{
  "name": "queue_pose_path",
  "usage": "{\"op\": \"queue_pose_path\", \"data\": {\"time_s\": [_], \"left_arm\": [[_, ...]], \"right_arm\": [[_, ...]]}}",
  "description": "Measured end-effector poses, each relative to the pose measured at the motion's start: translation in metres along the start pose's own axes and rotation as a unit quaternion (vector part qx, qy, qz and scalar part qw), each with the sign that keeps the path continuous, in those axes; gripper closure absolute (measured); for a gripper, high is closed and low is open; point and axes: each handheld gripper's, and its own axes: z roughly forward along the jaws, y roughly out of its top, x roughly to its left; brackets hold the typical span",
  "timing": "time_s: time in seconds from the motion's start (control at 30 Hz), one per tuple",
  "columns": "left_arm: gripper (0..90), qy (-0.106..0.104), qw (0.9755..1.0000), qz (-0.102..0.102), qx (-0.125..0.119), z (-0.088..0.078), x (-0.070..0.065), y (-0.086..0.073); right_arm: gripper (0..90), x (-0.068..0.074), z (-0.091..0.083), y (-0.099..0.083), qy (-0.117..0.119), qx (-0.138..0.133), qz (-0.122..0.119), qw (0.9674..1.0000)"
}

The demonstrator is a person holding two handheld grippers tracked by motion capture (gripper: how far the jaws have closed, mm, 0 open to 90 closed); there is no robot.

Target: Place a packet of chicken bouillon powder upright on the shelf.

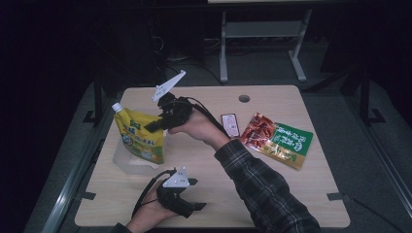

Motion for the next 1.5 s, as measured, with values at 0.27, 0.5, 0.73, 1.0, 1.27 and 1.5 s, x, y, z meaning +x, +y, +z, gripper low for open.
{"op": "queue_pose_path", "data": {"time_s": [0.27, 0.5, 0.73, 1.0, 1.27, 1.5], "left_arm": [[17.6, 0.001, 1.0, 0.0, -0.001, 0.0, 0.001, 0.0], [17.6, 0.002, 1.0, 0.0, -0.003, 0.0, 0.0, 0.0], [17.7, 0.001, 1.0, 0.002, 0.0, 0.0, 0.0, 0.0], [17.7, 0.001, 1.0, 0.003, -0.001, 0.0, 0.001, 0.0], [17.7, 0.001, 1.0, 0.005, 0.001, 0.001, 0.001, -0.001], [17.7, 0.001, 1.0, 0.004, 0.002, 0.0, 0.001, -0.001]], "right_arm": [[89.9, -0.004, 0.015, 0.0, 0.01, 0.005, 0.005, 0.9999], [89.8, -0.006, 0.023, 0.001, 0.018, 0.001, 0.017, 0.9997], [89.8, -0.009, 0.031, 0.002, 0.018, 0.005, 0.013, 0.9998], [89.7, -0.012, 0.038, 0.001, 0.024, 0.011, 0.022, 0.9994], [89.2, -0.015, 0.049, -0.002, 0.027, 0.025, 0.023, 0.9991], [88.6, -0.016, 0.062, -0.002, 0.028, 0.04, 0.02, 0.9986]]}}
